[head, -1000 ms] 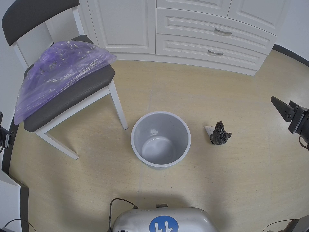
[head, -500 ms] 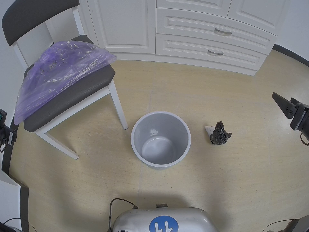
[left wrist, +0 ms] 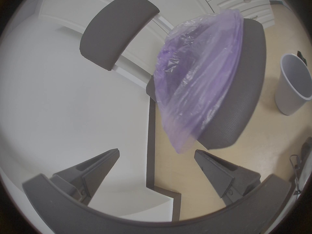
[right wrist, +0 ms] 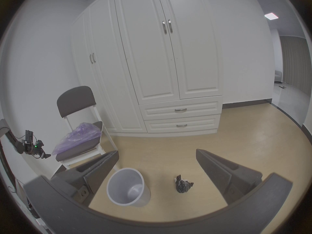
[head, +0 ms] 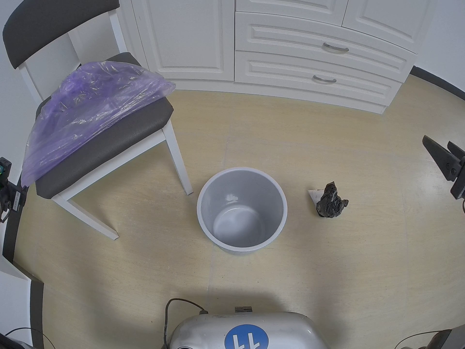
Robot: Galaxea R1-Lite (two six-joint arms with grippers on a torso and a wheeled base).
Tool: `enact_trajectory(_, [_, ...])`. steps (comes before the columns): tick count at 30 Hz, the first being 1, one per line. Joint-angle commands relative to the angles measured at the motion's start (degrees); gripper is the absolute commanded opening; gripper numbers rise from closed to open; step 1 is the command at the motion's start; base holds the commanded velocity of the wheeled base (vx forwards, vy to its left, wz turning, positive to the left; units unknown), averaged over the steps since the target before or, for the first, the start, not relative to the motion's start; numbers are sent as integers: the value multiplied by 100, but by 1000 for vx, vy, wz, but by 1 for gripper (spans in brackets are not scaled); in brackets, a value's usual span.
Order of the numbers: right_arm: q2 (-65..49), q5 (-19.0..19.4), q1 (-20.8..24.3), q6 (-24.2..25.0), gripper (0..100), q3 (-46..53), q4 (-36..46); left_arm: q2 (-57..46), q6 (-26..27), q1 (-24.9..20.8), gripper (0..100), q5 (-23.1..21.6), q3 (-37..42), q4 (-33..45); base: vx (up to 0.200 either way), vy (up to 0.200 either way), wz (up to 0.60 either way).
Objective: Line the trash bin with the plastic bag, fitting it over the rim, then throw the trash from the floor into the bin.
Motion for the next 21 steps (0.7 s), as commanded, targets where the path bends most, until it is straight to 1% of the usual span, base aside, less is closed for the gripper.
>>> enact_trajectory(1, [-286, 10, -2, -3, 100, -40, 0, 313, -8, 105, 100, 1, -350, -12, 0, 0, 0])
enact_trajectory(7, [-277, 10, -2, -3, 100, -58, 17, 497, -8, 149, 100, -34, -517, -21, 0, 0, 0])
enact_trajectory(15, [-224, 10, -2, -3, 100, -40, 17, 752, -25, 78, 100, -34, -561, -56, 0, 0, 0])
enact_trajectory(19, [-189, 10, -10, 15, 100, -40, 17, 937, -43, 78, 100, -34, -613, -188, 0, 0, 0])
enact_trajectory(21, [-189, 10, -10, 15, 100, -40, 17, 1033, -34, 78, 100, -25, -613, -390, 0, 0, 0])
